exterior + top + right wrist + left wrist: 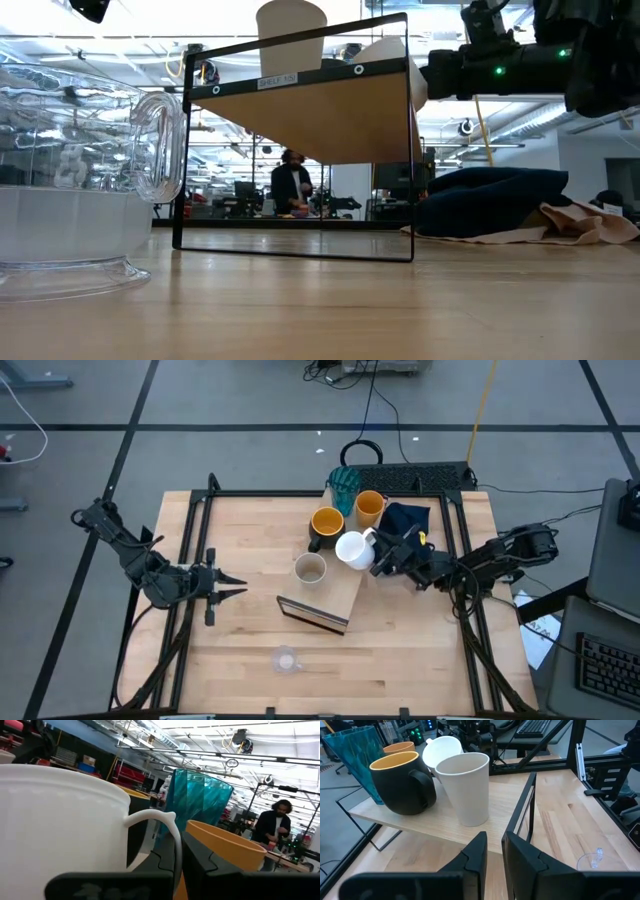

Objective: Stack small to large cups/mugs on shelf
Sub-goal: Put the white mug on the shelf

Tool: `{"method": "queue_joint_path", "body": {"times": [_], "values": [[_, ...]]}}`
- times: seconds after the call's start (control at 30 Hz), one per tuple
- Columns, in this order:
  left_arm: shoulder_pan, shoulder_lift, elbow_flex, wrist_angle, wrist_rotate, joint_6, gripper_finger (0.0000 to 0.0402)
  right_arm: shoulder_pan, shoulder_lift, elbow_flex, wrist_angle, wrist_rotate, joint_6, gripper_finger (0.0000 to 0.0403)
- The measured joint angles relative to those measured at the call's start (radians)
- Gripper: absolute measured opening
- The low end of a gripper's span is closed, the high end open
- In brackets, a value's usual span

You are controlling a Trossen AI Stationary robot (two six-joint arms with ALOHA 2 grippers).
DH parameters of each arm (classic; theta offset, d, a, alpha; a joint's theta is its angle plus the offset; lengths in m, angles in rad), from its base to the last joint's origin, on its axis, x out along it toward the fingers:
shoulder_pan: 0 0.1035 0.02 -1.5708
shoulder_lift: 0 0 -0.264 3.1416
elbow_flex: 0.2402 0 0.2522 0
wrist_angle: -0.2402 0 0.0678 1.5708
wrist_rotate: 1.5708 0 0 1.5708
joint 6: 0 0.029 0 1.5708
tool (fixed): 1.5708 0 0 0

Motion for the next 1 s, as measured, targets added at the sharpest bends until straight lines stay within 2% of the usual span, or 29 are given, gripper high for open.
{"method": "queue_joint_path", "body": {"times": [0.1,0.27,1.0], "values": [[0.000,0.000,0.000,0.000,0.000,0.000,0.0069,-0.004,0.000,0.000,0.000,-0.004,0.005,0.0002],[0.000,0.000,0.000,0.004,0.000,0.001,0.0069,-0.027,0.000,0.000,0.000,-0.076,0.044,0.0002],[0.000,0.000,0.000,0.005,0.000,-0.002,0.0069,-0.034,-0.001,0.000,-0.049,-0.078,0.072,0.0002]]}}
